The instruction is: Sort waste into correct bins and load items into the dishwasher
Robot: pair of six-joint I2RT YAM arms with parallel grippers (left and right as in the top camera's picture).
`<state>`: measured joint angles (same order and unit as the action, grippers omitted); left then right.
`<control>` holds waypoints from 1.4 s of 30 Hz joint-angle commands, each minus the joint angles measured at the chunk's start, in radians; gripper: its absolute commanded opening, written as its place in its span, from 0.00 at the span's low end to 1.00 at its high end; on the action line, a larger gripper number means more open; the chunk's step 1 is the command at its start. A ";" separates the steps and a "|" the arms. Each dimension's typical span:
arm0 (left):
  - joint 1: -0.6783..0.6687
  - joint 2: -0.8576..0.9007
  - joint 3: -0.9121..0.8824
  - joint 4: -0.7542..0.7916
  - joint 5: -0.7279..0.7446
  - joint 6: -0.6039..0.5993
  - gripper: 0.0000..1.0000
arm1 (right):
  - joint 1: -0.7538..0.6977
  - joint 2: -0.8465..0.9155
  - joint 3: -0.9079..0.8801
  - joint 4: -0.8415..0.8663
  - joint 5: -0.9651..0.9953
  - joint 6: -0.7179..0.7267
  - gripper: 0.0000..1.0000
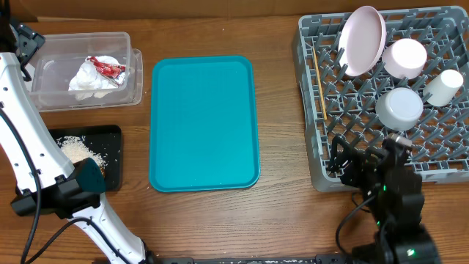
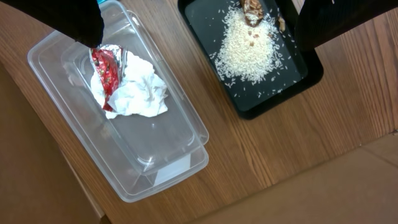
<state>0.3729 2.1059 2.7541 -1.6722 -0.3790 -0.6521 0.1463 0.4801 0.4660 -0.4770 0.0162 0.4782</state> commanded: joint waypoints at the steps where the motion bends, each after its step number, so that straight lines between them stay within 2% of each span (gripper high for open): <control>1: -0.007 0.000 0.002 0.001 -0.013 0.001 1.00 | 0.004 -0.124 -0.137 0.138 -0.037 -0.120 1.00; 5: -0.007 0.000 0.002 0.001 -0.013 0.001 1.00 | -0.006 -0.211 -0.267 0.293 -0.038 -0.166 1.00; 10: -0.007 0.000 0.002 0.001 -0.013 0.001 1.00 | -0.071 -0.248 -0.369 0.396 -0.037 -0.169 1.00; 15: -0.007 0.000 0.002 0.001 -0.013 0.001 1.00 | -0.116 -0.319 -0.417 0.409 -0.043 -0.188 1.00; 21: -0.007 0.000 0.002 0.001 -0.013 0.001 1.00 | -0.136 -0.396 -0.459 0.409 -0.115 -0.338 1.00; 30: -0.007 0.000 0.002 0.001 -0.013 0.001 1.00 | -0.137 -0.451 -0.458 0.401 -0.105 -0.537 1.00; 38: -0.007 0.000 0.002 0.001 -0.013 0.001 1.00 | -0.151 -0.478 -0.458 0.397 -0.063 -0.533 1.00; 42: -0.007 0.000 0.002 0.001 -0.013 0.001 1.00 | -0.180 -0.478 -0.458 0.396 -0.063 -0.457 1.00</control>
<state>0.3729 2.1059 2.7541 -1.6722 -0.3790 -0.6521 -0.0128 0.0147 0.0185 -0.0834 -0.0616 -0.0246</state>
